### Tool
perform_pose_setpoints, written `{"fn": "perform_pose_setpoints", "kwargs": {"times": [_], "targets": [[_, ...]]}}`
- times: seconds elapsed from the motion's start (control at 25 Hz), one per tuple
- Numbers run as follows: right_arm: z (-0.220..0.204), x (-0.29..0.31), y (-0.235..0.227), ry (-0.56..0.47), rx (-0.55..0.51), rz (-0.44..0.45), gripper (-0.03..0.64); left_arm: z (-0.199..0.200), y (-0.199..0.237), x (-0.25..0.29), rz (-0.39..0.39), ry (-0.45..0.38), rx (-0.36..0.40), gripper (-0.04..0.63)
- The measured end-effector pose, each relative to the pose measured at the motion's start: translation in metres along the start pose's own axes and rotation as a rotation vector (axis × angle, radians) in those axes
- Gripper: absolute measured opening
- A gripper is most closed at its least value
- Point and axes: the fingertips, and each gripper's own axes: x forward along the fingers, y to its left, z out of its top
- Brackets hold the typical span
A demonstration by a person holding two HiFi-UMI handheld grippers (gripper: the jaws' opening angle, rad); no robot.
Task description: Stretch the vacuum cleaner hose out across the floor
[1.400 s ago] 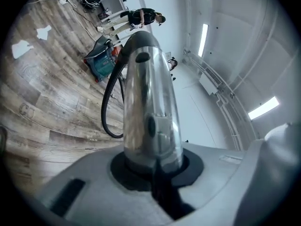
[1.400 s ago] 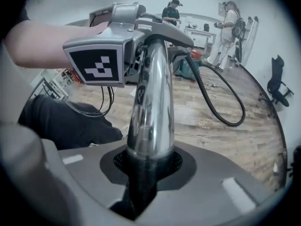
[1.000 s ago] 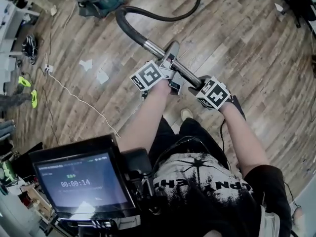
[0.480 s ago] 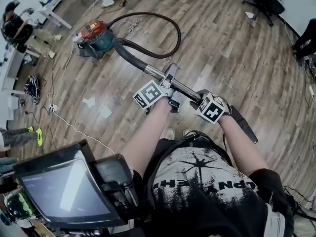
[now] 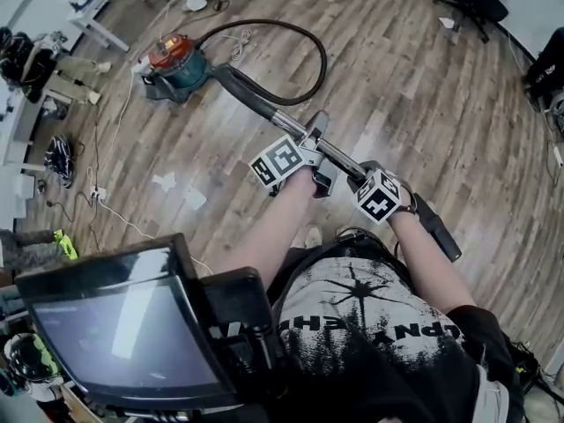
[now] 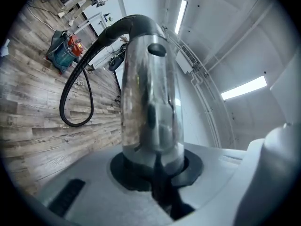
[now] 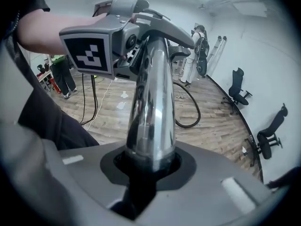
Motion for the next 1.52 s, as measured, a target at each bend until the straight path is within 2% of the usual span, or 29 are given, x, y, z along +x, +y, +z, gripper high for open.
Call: {"fn": "perform_pose_setpoints", "kwargs": {"times": [0.28, 0.56, 0.68, 0.88, 1.08, 1.2, 1.36, 1.52], "targets": [[0.013, 0.004, 0.004, 0.01, 0.004, 0.002, 0.083, 0.012, 0.002, -0.006, -0.019, 0.006, -0.005, 0.053], [0.0, 0.006, 0.024, 0.02, 0.061, 0.019, 0.083, -0.005, -0.003, -0.015, -0.17, 0.055, -0.008, 0.054], [-0.032, 0.0, 0.033, 0.035, 0.088, 0.003, 0.083, -0.04, -0.004, -0.015, -0.193, 0.093, -0.022, 0.054], [-0.08, -0.017, 0.037, 0.055, 0.135, 0.003, 0.083, -0.093, -0.013, -0.003, -0.189, 0.145, -0.045, 0.052], [-0.109, -0.051, 0.027, 0.051, 0.178, -0.001, 0.083, -0.128, -0.045, 0.015, -0.194, 0.188, -0.045, 0.053], [-0.15, -0.073, 0.026, 0.055, 0.18, 0.003, 0.083, -0.172, -0.068, 0.022, -0.21, 0.188, -0.1, 0.052], [-0.219, -0.099, 0.028, 0.051, 0.174, 0.019, 0.084, -0.242, -0.085, 0.03, -0.194, 0.18, -0.089, 0.052], [-0.263, -0.121, 0.026, 0.041, 0.158, 0.04, 0.084, -0.286, -0.094, 0.036, -0.146, 0.167, -0.038, 0.052]]}}
